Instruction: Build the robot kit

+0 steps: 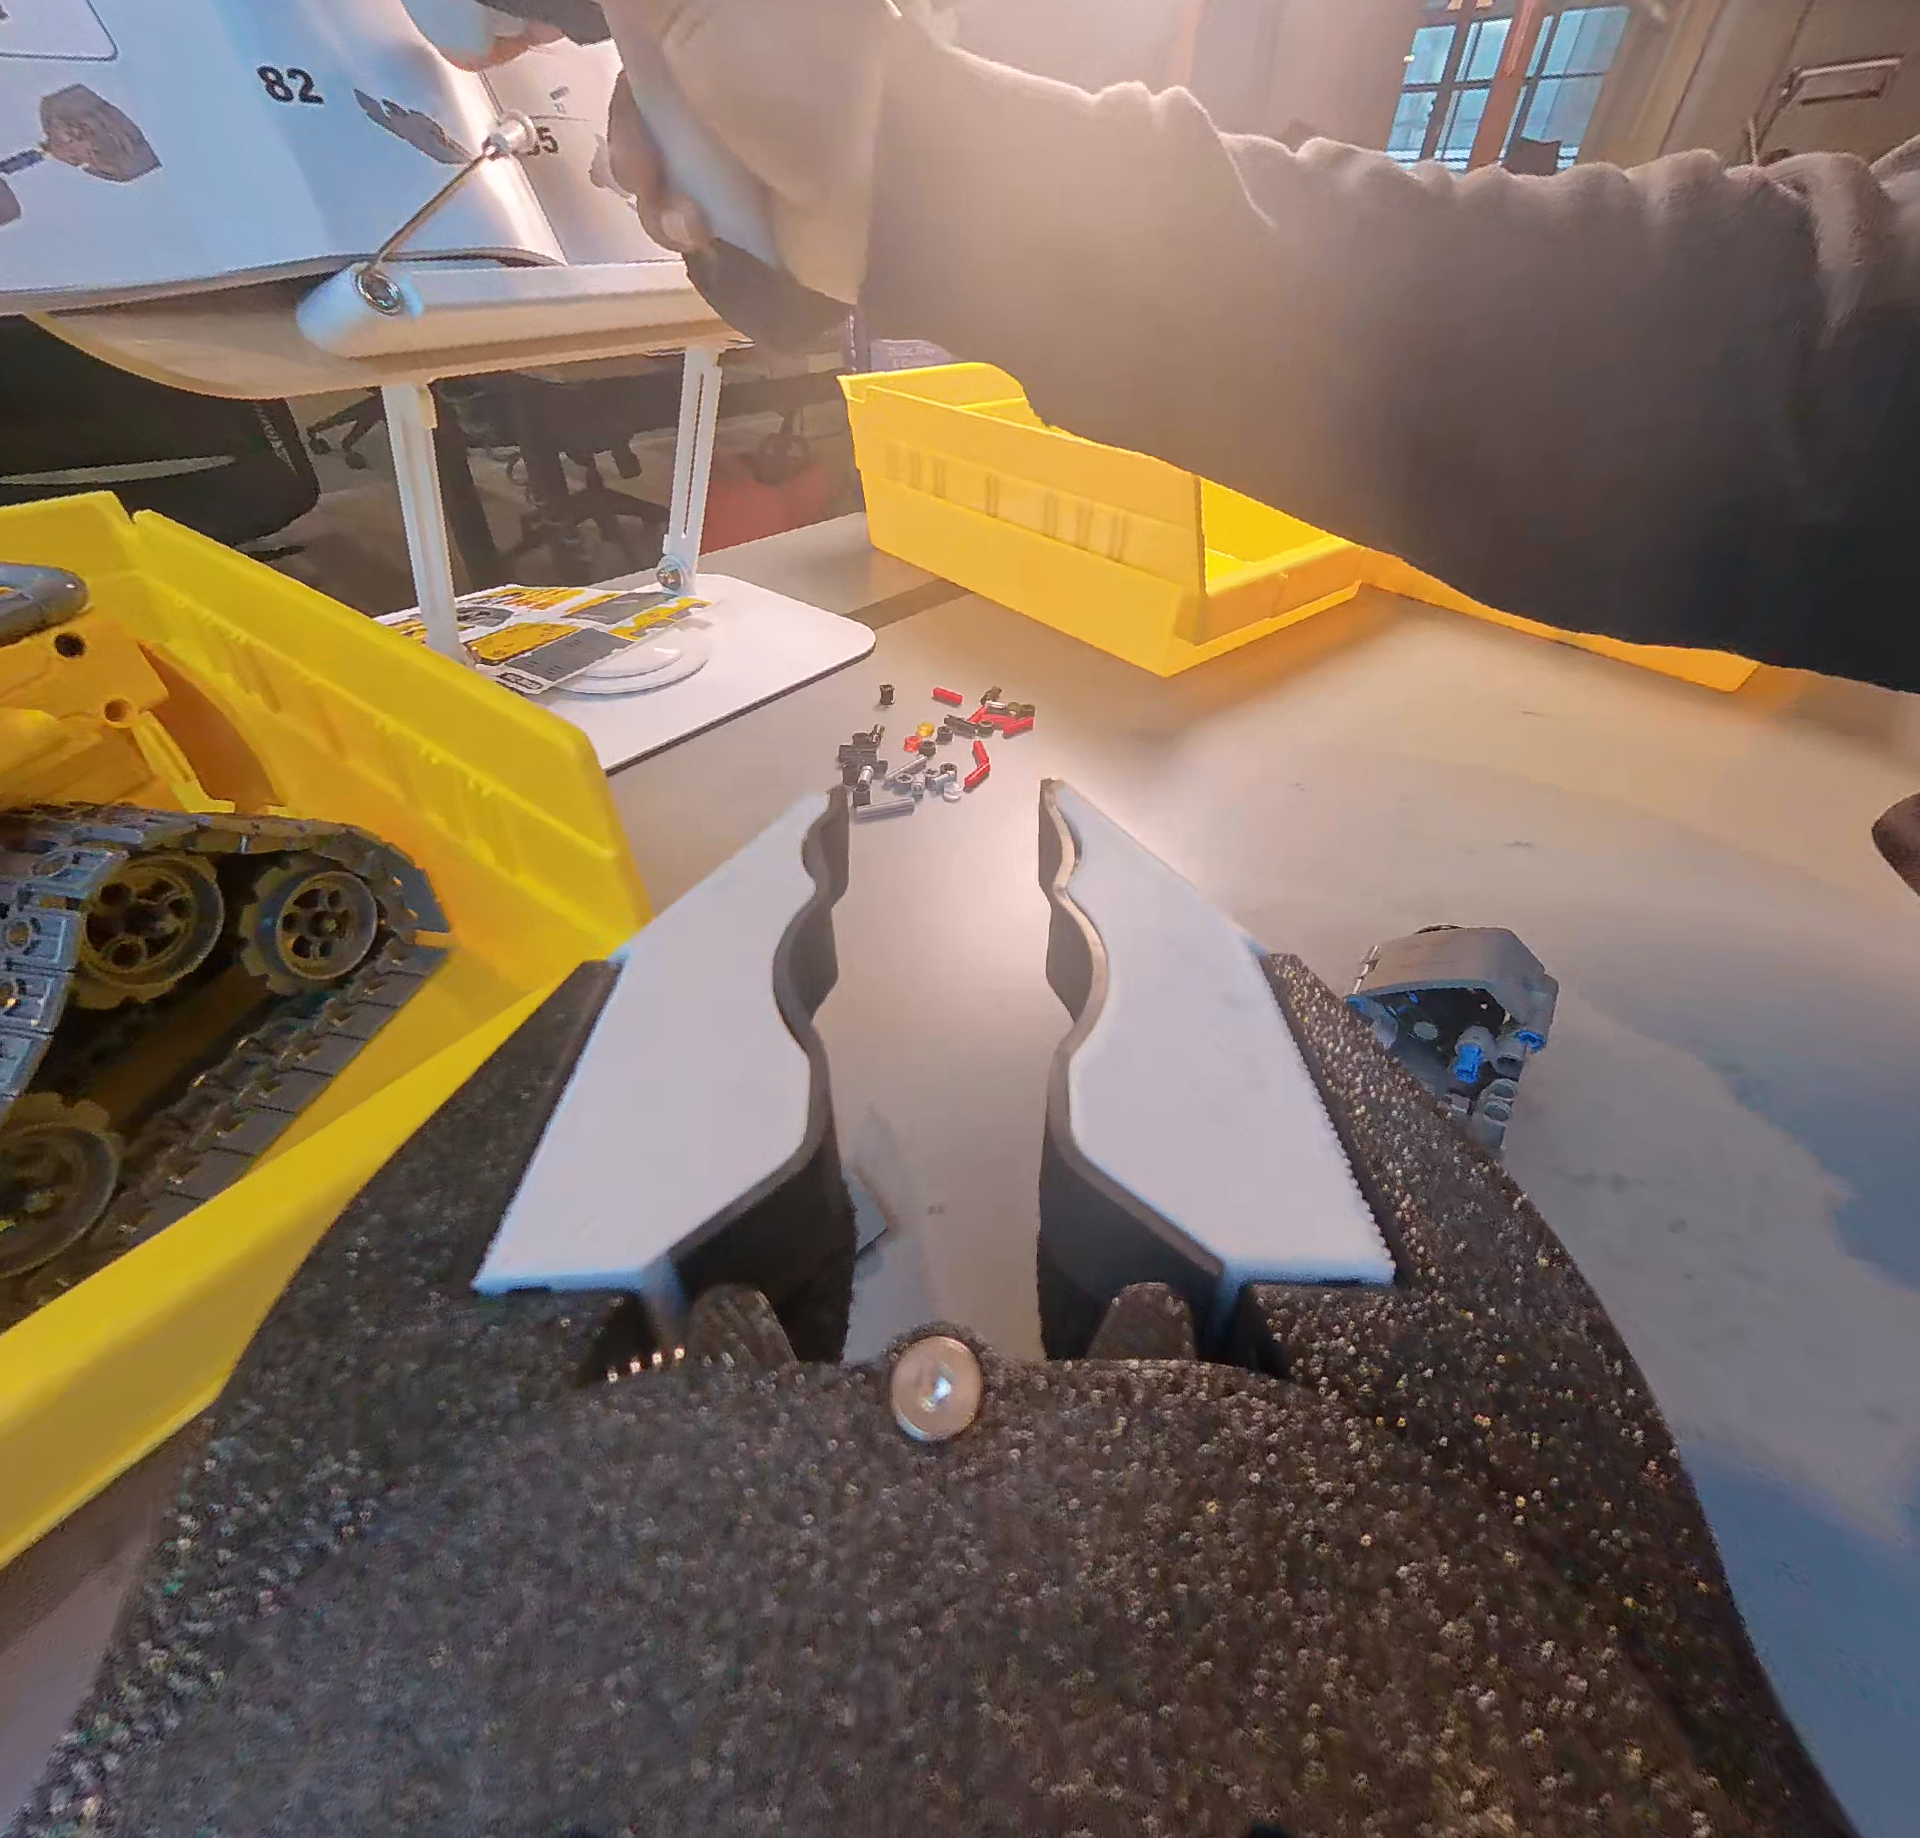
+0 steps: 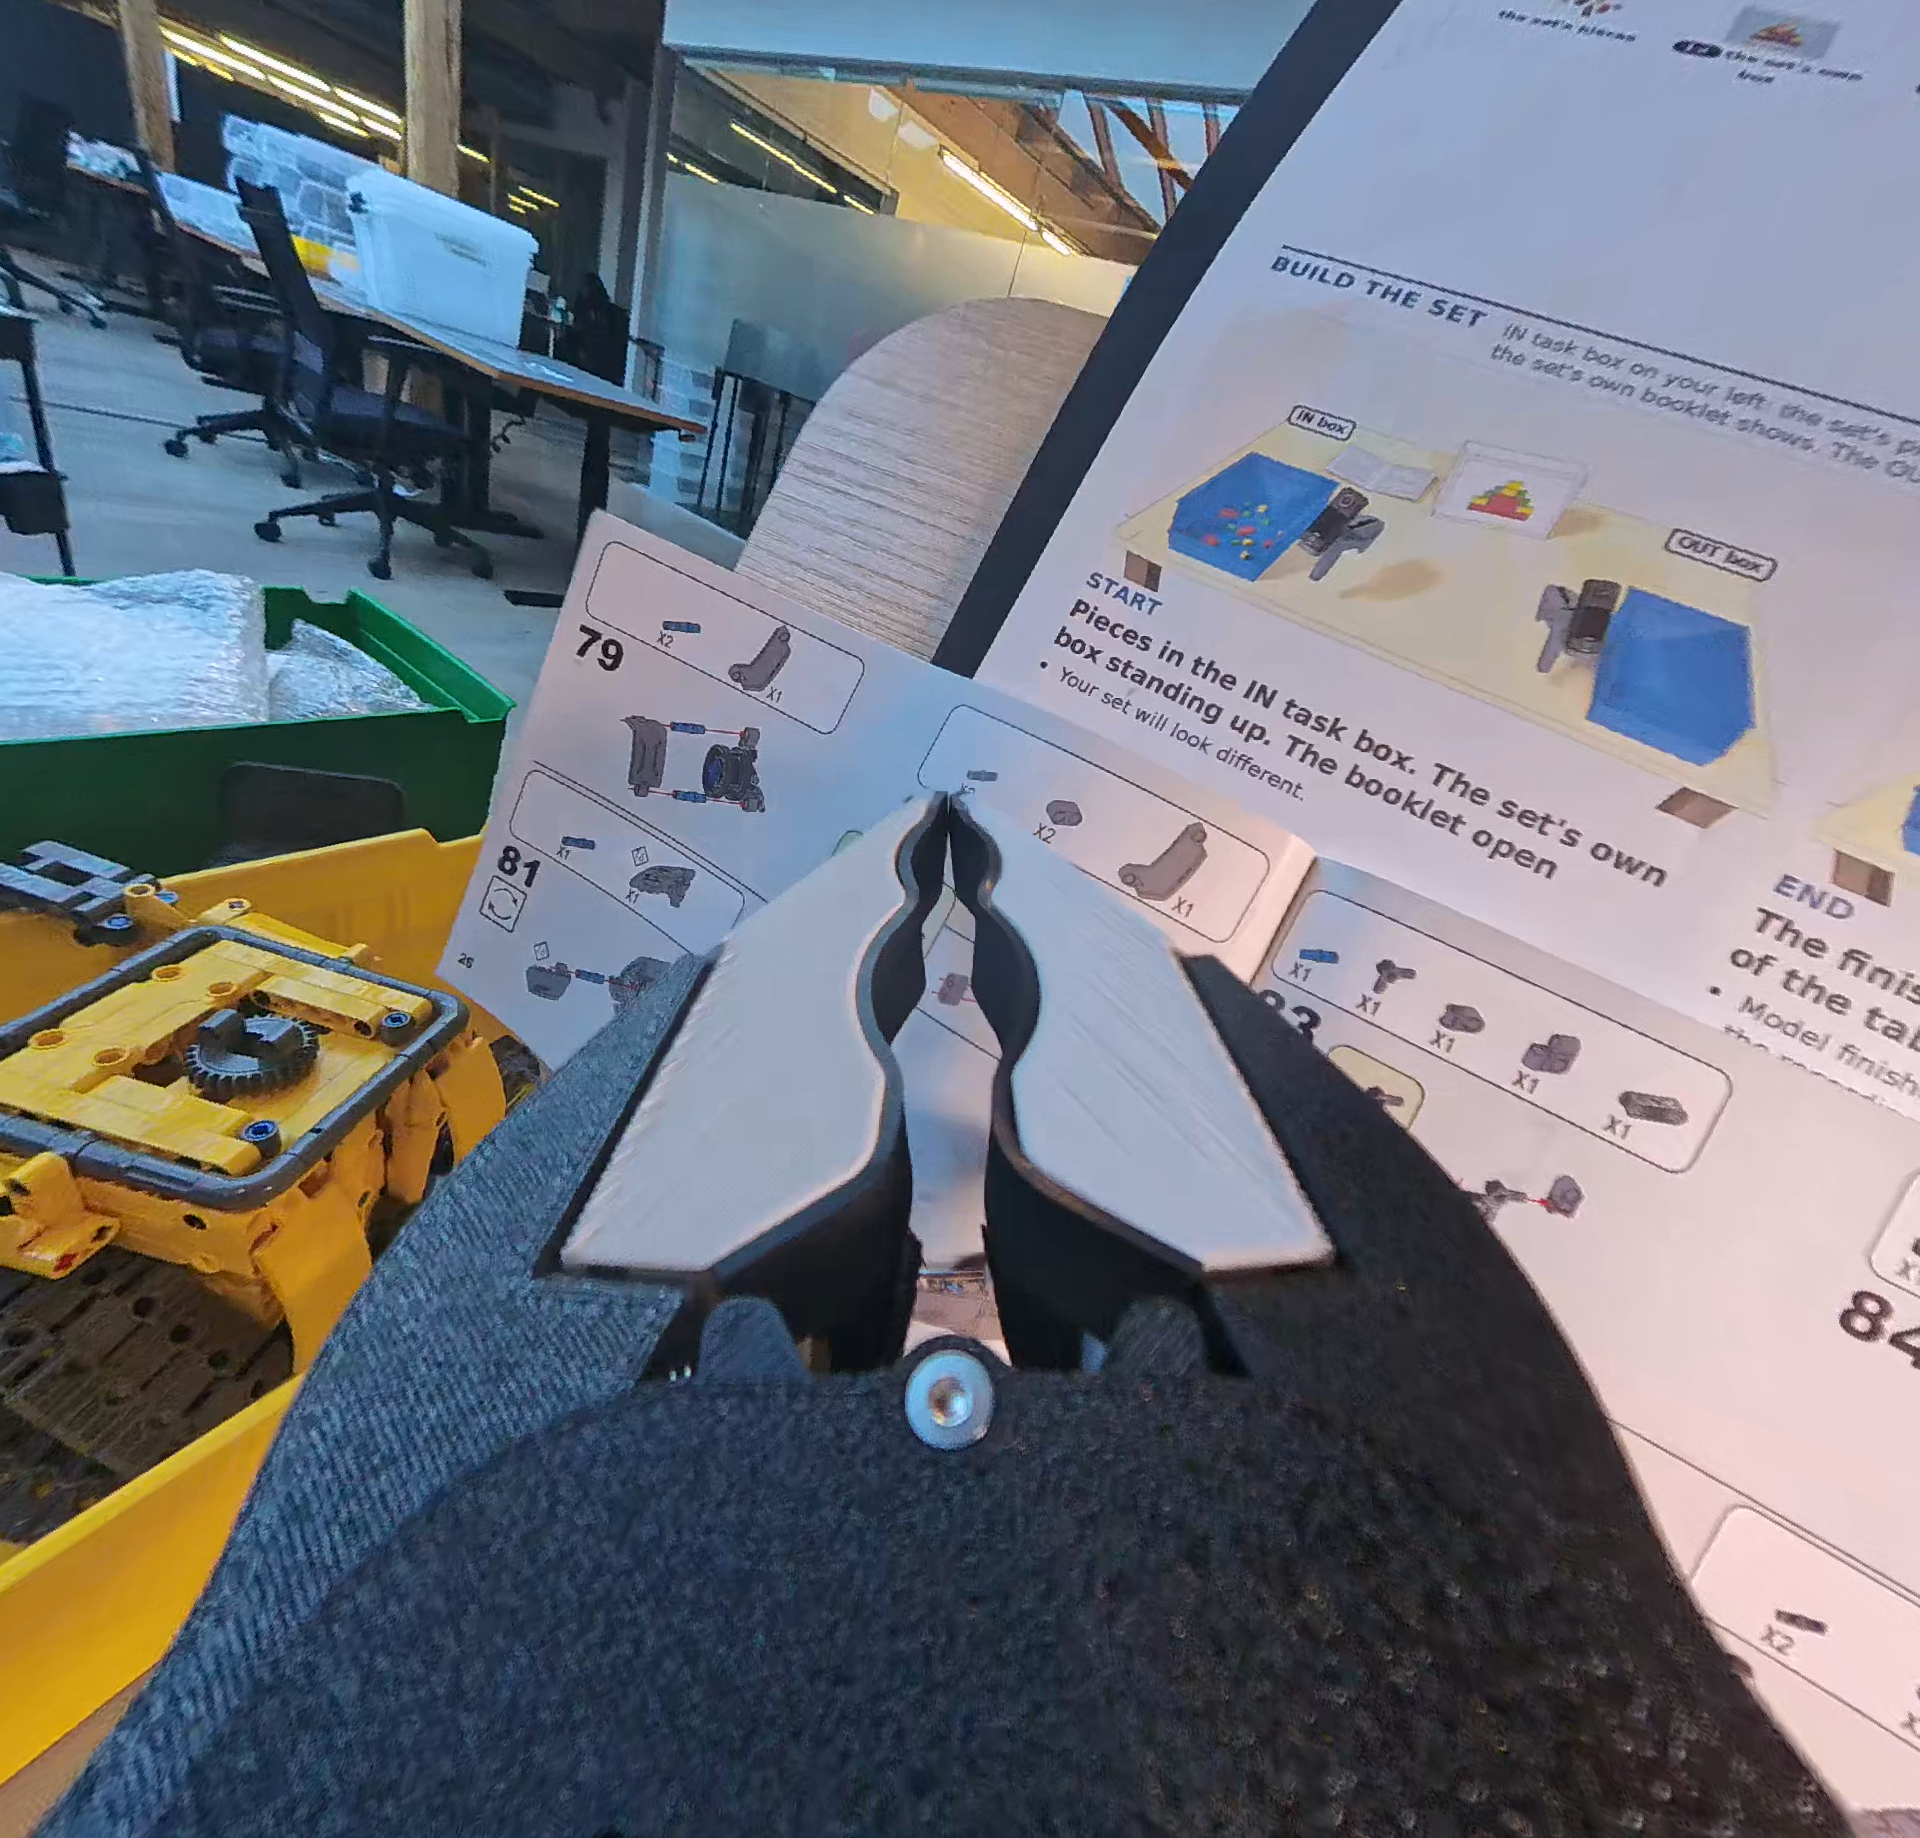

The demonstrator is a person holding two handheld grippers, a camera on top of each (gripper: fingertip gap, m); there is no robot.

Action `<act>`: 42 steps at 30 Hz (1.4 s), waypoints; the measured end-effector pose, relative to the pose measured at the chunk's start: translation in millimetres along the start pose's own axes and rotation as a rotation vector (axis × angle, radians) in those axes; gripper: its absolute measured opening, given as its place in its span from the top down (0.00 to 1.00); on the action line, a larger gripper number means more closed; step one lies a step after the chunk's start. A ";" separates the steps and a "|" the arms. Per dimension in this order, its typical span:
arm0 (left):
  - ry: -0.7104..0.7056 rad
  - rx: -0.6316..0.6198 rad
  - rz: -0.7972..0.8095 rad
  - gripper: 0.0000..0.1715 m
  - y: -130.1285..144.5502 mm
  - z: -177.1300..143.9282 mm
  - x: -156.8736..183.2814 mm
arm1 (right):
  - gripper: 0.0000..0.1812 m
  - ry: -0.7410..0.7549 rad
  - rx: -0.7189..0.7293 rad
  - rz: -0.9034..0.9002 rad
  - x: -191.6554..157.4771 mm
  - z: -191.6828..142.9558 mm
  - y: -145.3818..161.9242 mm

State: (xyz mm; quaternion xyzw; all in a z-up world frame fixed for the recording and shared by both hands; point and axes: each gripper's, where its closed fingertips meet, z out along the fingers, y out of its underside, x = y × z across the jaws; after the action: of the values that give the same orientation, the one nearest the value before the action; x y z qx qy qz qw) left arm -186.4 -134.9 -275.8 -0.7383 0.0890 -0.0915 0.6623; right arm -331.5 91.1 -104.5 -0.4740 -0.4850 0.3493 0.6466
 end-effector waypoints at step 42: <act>-0.035 0.002 -0.004 0.81 -0.1 -2.3 -7.8 | 0.96 0.047 -0.014 0.030 29.8 -31.1 22.3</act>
State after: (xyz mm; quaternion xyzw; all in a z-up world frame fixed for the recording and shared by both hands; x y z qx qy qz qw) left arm -194.6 -135.1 -275.5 -0.7391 0.0760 -0.0800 0.6645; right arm -293.1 116.5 -119.4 -0.4939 -0.4649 0.3442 0.6492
